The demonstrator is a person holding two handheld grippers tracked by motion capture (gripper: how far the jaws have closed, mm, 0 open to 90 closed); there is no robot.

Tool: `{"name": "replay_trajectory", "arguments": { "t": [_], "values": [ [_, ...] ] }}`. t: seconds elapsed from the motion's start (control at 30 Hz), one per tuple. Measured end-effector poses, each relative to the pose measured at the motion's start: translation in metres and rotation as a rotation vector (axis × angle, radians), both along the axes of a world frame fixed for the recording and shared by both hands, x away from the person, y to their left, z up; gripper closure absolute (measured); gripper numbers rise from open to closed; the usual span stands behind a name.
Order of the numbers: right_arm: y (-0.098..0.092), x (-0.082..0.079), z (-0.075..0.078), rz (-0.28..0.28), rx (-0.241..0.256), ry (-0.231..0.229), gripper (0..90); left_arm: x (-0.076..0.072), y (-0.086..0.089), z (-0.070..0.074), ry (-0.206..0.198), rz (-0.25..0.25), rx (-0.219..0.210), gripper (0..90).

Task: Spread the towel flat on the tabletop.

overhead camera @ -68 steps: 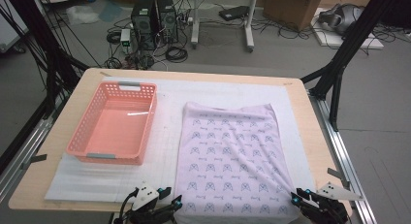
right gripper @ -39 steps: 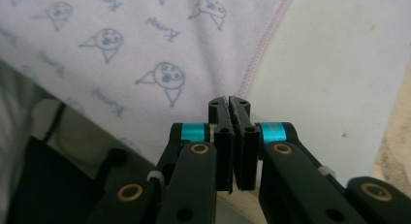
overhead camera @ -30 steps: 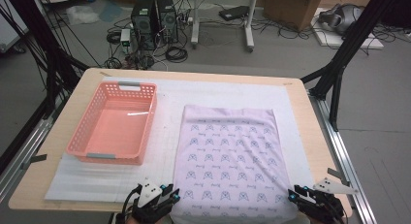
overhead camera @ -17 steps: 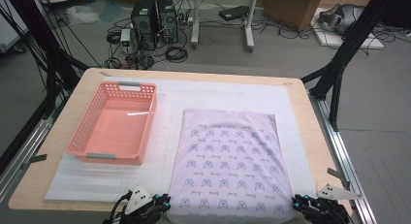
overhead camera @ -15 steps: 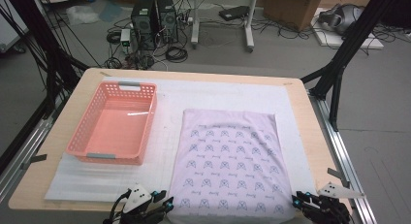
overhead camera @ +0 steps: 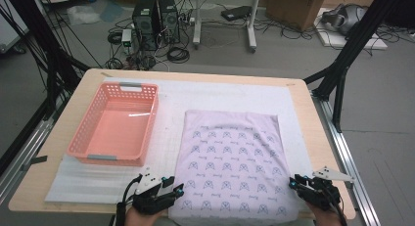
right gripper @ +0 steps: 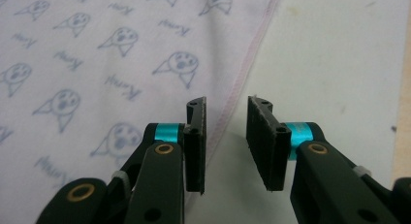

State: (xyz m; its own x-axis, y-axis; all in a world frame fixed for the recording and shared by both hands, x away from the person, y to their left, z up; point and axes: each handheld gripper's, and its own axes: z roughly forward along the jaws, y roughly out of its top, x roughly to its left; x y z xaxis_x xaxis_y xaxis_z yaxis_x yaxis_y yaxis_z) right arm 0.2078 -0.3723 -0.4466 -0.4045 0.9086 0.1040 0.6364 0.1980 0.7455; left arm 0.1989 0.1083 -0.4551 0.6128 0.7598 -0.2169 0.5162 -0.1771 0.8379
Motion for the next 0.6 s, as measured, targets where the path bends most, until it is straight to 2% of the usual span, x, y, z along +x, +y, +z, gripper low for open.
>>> {"name": "replay_trajectory", "arguments": {
  "t": [0.17,0.27,0.3,0.33,0.37,0.4,0.43,0.47,0.6],
  "values": [
    [-0.001,0.01,0.001,-0.019,0.004,-0.012,68.7,0.02,-0.001,0.002,0.005,0.013,0.016,54.0],
    [0.0,0.017,-0.001,-0.016,0.005,0.003,72.9,0.029,-0.004,-0.001,0.042,0.0,0.046,52.9],
    [0.0,0.019,0.0,-0.015,0.009,0.006,75.1,0.029,-0.005,0.0,0.033,0.007,0.067,55.5],
    [0.001,0.021,-0.001,-0.008,0.006,0.004,77.6,0.029,-0.007,0.0,0.01,0.016,0.115,60.5],
    [0.001,0.023,-0.001,-0.002,0.007,0.008,82.7,0.028,-0.007,0.0,-0.013,0.014,0.148,71.0],
    [0.002,0.025,0.0,0.015,0.018,0.015,86.9,0.029,-0.006,0.001,-0.005,0.017,0.143,75.1],
    [0.004,0.025,0.001,0.022,-0.002,0.016,87.9,0.029,-0.006,0.001,0.005,0.009,0.135,82.8],
    [0.006,0.026,0.002,0.022,-0.015,0.021,88.5,0.03,-0.006,0.002,0.008,0.005,0.145,85.0],
    [0.003,0.026,0.004,0.012,-0.024,0.03,89.8,0.027,0.0,0.003,0.028,0.003,0.133,85.9]
  ]
}}
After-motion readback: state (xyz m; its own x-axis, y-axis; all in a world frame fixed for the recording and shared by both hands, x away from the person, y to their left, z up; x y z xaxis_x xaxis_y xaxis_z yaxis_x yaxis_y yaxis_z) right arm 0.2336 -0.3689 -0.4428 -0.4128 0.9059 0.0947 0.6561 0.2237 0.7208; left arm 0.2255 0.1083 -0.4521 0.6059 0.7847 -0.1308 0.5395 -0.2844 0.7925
